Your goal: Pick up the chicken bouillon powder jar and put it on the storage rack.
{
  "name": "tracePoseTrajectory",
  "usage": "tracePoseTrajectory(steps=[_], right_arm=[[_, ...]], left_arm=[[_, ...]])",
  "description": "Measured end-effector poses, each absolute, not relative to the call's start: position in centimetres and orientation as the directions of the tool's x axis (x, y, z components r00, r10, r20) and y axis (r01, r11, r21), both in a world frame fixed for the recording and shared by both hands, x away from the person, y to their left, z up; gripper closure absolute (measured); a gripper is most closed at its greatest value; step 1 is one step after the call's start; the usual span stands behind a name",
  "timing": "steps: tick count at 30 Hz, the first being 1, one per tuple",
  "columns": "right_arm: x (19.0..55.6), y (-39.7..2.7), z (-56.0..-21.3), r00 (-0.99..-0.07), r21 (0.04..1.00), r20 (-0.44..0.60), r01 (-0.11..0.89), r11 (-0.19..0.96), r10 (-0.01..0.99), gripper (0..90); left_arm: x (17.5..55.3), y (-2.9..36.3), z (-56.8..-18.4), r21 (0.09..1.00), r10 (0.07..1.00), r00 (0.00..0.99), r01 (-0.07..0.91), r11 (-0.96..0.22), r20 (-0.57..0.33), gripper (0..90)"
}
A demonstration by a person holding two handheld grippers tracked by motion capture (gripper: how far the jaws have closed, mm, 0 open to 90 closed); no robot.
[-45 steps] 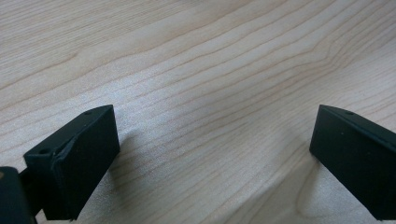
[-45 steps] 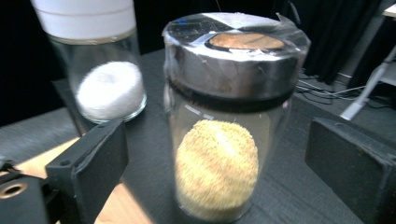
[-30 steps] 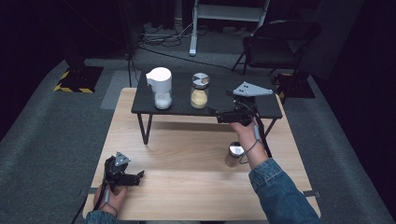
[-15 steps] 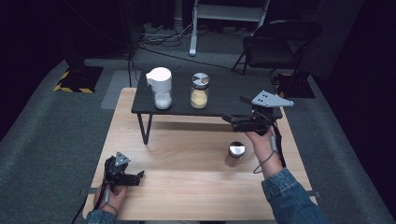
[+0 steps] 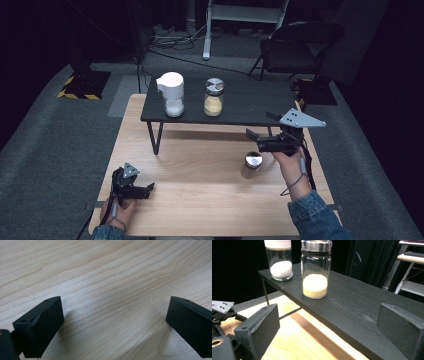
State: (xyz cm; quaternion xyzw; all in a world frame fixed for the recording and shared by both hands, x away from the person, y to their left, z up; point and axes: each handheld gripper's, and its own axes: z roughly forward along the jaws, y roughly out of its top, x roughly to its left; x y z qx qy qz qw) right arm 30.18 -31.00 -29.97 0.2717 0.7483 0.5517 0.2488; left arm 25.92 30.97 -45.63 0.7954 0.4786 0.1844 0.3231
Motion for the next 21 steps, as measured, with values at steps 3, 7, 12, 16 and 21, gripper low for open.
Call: tracePoseTrajectory(steps=[3, 7, 12, 16, 21], right_arm=[[29.8, -31.5, -30.2, -0.727, 0.961, -0.070, 0.135, 0.242, 0.683, 4.6], [29.2, -32.1, -30.5, -0.722, 0.960, -0.071, 0.137, 0.243, 0.688, 4.6], [28.5, -32.8, -31.2, -0.715, 0.956, -0.079, 0.143, 0.256, 0.695, 4.5], [28.0, -33.4, -31.8, -0.711, 0.953, -0.080, 0.150, 0.262, 0.699, 4.6], [27.5, -34.0, -32.6, -0.704, 0.951, -0.078, 0.159, 0.264, 0.706, 4.6]], left_arm=[[25.9, 31.0, -45.6, 0.690, 0.880, 0.474, 0.642, -0.333, -0.016, 1.4], [25.9, 31.0, -45.6, 0.690, 0.880, 0.474, 0.642, -0.333, -0.016, 1.4], [25.9, 31.0, -45.6, 0.691, 0.880, 0.474, 0.642, -0.334, -0.015, 1.4], [25.9, 31.0, -45.6, 0.690, 0.881, 0.474, 0.642, -0.334, -0.015, 1.4], [25.9, 30.9, -45.6, 0.691, 0.881, 0.473, 0.642, -0.333, -0.015, 1.4]])
